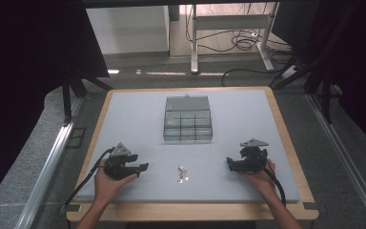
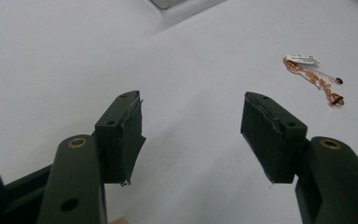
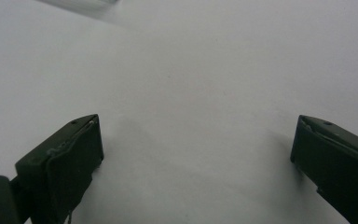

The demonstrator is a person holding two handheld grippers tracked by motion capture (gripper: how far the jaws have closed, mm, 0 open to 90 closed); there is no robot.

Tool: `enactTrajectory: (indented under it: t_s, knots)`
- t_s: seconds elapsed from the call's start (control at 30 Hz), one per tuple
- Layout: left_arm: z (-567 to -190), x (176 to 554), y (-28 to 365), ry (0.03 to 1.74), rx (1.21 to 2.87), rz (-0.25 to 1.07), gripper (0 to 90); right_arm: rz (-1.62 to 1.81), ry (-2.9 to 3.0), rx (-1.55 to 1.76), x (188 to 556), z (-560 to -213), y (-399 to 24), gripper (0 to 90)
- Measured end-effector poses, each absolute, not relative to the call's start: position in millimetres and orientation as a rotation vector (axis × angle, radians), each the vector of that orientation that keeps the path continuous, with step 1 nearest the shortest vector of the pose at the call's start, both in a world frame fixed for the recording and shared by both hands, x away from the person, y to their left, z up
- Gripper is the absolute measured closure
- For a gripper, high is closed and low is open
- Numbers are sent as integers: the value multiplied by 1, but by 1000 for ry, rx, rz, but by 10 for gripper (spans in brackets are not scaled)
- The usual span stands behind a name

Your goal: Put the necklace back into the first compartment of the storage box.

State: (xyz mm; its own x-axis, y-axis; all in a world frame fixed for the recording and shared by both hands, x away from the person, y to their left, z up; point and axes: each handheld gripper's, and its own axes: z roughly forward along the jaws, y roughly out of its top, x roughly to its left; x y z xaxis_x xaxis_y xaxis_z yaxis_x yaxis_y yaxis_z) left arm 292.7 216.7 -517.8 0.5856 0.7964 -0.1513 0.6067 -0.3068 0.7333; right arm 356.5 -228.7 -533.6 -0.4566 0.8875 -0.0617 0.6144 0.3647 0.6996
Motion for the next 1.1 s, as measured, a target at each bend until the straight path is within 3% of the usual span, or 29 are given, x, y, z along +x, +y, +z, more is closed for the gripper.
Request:
enactTrajectory:
  t_s: [0.5,1.1]
  knots:
    - [-510,291,206,1105,2054,335,387,849,2184,1315,354,-534,-228,30]
    - [-493,278,172,971,2125,319,386,848,2178,1319,353,-534,-227,31]
